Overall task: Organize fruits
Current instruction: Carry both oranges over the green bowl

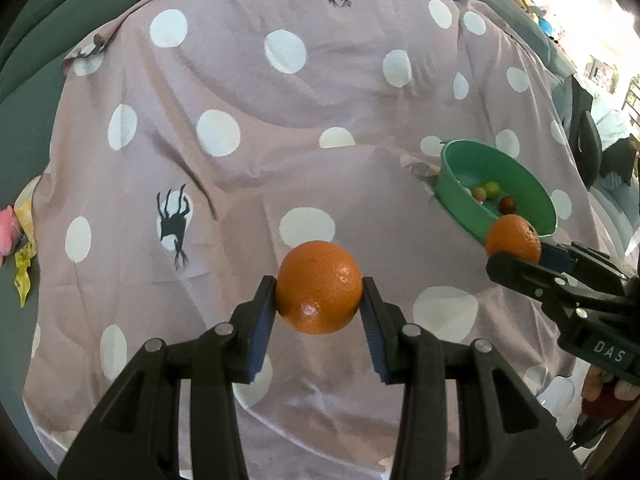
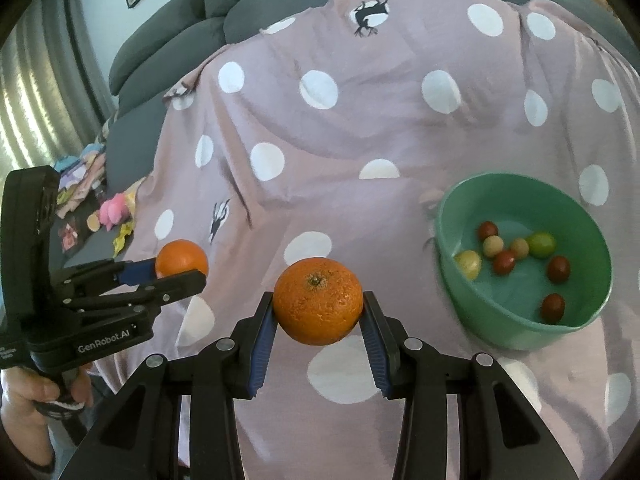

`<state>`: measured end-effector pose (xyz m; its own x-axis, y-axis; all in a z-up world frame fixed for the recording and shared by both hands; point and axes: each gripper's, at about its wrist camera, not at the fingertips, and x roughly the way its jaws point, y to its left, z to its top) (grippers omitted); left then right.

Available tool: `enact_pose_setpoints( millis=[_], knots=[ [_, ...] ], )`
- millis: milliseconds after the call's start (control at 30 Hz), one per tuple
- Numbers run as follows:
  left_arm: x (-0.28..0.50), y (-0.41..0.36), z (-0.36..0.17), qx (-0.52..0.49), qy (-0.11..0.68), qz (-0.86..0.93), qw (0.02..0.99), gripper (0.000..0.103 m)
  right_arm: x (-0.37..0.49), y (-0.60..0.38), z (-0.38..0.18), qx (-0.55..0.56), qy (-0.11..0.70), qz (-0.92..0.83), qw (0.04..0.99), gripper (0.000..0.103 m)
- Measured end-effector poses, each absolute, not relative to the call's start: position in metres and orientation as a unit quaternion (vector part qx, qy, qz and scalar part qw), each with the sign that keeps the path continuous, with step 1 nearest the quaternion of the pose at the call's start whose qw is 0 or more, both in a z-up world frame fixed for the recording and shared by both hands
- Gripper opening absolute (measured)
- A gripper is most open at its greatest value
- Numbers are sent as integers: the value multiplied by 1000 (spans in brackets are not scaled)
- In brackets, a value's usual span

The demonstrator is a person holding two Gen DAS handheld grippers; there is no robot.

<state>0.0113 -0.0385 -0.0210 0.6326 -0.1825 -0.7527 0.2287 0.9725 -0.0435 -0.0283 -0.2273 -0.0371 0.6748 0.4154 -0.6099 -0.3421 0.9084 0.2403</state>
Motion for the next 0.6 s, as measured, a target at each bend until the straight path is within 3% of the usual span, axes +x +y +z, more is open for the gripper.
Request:
enact_pose_setpoints(
  millis=[600],
  knots=[
    [41,-107,-17,70,406,-166,896,41,-12,-278,-38,74,335,160,925,43]
  ],
)
